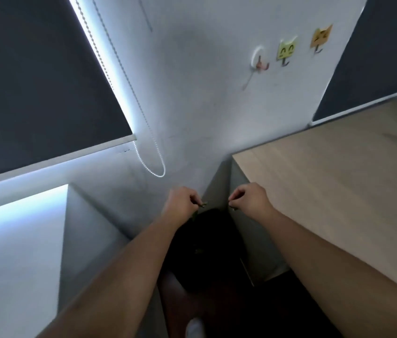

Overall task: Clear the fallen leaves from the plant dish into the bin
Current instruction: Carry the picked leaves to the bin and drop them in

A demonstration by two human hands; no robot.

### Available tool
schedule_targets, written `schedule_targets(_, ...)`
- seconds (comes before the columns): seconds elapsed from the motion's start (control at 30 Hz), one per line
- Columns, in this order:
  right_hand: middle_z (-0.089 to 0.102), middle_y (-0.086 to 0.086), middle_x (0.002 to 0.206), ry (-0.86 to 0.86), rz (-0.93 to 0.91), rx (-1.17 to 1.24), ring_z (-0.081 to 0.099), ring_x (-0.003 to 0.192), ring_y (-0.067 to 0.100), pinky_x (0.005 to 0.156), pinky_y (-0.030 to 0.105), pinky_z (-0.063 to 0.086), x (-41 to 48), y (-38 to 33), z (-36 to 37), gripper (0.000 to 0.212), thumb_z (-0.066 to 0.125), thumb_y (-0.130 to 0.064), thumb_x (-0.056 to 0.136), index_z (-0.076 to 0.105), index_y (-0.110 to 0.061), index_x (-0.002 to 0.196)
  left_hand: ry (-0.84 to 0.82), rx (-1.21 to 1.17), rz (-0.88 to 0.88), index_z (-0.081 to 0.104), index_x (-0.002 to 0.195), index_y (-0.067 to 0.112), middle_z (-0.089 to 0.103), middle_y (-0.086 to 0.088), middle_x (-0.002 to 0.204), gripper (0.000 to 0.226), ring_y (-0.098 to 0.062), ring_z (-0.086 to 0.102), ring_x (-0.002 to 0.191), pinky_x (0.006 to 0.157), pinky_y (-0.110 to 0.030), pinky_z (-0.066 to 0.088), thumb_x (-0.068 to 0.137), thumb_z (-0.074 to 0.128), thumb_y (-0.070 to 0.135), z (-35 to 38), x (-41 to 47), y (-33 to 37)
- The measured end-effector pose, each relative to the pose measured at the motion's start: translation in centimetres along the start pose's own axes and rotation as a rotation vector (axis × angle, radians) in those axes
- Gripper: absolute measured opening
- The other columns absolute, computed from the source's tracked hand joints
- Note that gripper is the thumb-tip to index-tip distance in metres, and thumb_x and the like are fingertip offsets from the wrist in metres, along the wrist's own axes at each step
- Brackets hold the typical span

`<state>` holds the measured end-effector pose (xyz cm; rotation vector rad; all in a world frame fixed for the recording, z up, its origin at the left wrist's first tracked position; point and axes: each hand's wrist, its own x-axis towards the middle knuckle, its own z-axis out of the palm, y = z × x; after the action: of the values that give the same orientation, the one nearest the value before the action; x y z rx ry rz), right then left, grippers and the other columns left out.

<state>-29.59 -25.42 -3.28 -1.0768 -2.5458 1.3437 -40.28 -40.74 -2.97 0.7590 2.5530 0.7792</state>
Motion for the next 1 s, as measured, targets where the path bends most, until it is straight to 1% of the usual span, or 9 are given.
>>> schedule_targets(0.07,0.07,0.004,0.072,-0.023,0.02,-0.022,0.06,0.067,0.011,0.05,0.005,0.037,1.5,-0.4,3.2,0.003,0.075,-0.01,0.069,0.074,-0.012,0.071,-0.021,0.008,-0.047,0.077,0.078,0.008,0.075,-0.014,0.085,0.017,-0.017,0.062,0.072,0.062,-0.018,0.041,0.068,0.067,-0.002,0.0,1.1,-3.8)
schedule_targets(0.17,0.072,0.007,0.075,-0.057,0.067,-0.038,0.059,0.067,0.011,0.055,0.013,0.039,3.5,1.1,7.7,0.003,0.074,-0.007,0.07,0.073,-0.01,0.07,-0.084,0.009,-0.125,0.077,0.08,0.007,0.076,-0.015,0.085,0.016,-0.026,0.069,0.08,0.071,-0.025,0.05,0.07,0.068,0.0,2.2,2.0,-8.4)
schedule_targets(0.23,0.072,0.007,0.077,-0.098,0.116,-0.077,0.058,0.069,0.01,0.06,0.016,0.041,4.9,3.0,10.5,0.005,0.073,-0.006,0.072,0.072,-0.011,0.07,-0.128,-0.009,-0.19,0.077,0.08,0.006,0.076,-0.015,0.085,0.013,-0.028,0.069,0.08,0.07,-0.025,0.05,0.073,0.068,0.001,4.8,2.3,-11.5)
schedule_targets(0.33,0.067,0.004,0.075,-0.155,0.167,-0.098,0.055,0.065,0.009,0.046,0.005,0.039,7.6,7.0,15.0,0.006,0.071,-0.004,0.075,0.071,-0.009,0.072,-0.181,-0.045,-0.299,0.076,0.078,0.008,0.075,-0.011,0.082,0.011,-0.022,0.066,0.073,0.065,-0.022,0.048,0.075,0.069,0.001,9.8,2.9,-16.2)
schedule_targets(0.4,0.065,0.003,0.074,-0.166,0.189,-0.103,0.057,0.067,0.011,0.046,0.004,0.036,9.2,9.3,17.4,0.005,0.07,-0.003,0.075,0.072,-0.008,0.074,-0.19,-0.065,-0.342,0.076,0.077,0.008,0.071,-0.006,0.079,0.01,-0.014,0.061,0.07,0.065,-0.02,0.045,0.077,0.068,0.002,12.4,3.6,-18.4)
schedule_targets(0.57,0.064,0.003,0.077,-0.191,0.213,-0.094,0.058,0.072,0.013,0.062,0.02,0.042,13.6,15.2,24.6,0.005,0.069,-0.005,0.077,0.071,-0.008,0.075,-0.147,-0.108,-0.402,0.074,0.074,0.012,0.064,0.0,0.073,0.01,-0.013,0.061,0.071,0.066,-0.022,0.049,0.078,0.069,0.005,19.3,7.4,-23.6)
schedule_targets(0.7,0.068,0.009,0.085,-0.212,0.207,-0.07,0.06,0.079,0.018,0.07,0.023,0.045,15.7,19.2,28.4,0.005,0.068,-0.008,0.08,0.072,-0.01,0.082,-0.144,-0.132,-0.417,0.073,0.081,0.012,0.072,-0.006,0.086,0.004,-0.019,0.068,0.086,0.076,-0.023,0.052,0.079,0.07,0.01,23.2,9.5,-26.4)
schedule_targets(0.83,0.069,0.014,0.107,-0.258,0.225,-0.092,0.063,0.097,0.026,0.08,0.021,0.045,17.1,21.2,29.1,0.021,0.061,-0.013,0.087,0.07,-0.016,0.105,-0.215,-0.089,-0.386,0.067,0.11,0.02,0.071,-0.005,0.11,0.026,-0.02,0.064,0.102,0.087,-0.029,0.051,0.086,0.063,0.03,23.9,10.6,-27.2)
schedule_targets(1.0,0.067,0.015,0.113,-0.29,0.185,-0.127,0.063,0.099,0.026,0.08,0.024,0.047,16.2,19.3,26.2,0.021,0.058,-0.015,0.088,0.069,-0.02,0.106,-0.268,0.027,-0.373,0.056,0.125,0.03,0.064,-0.003,0.126,0.037,-0.022,0.063,0.107,0.089,-0.036,0.054,0.089,0.059,0.035,20.8,9.8,-25.0)
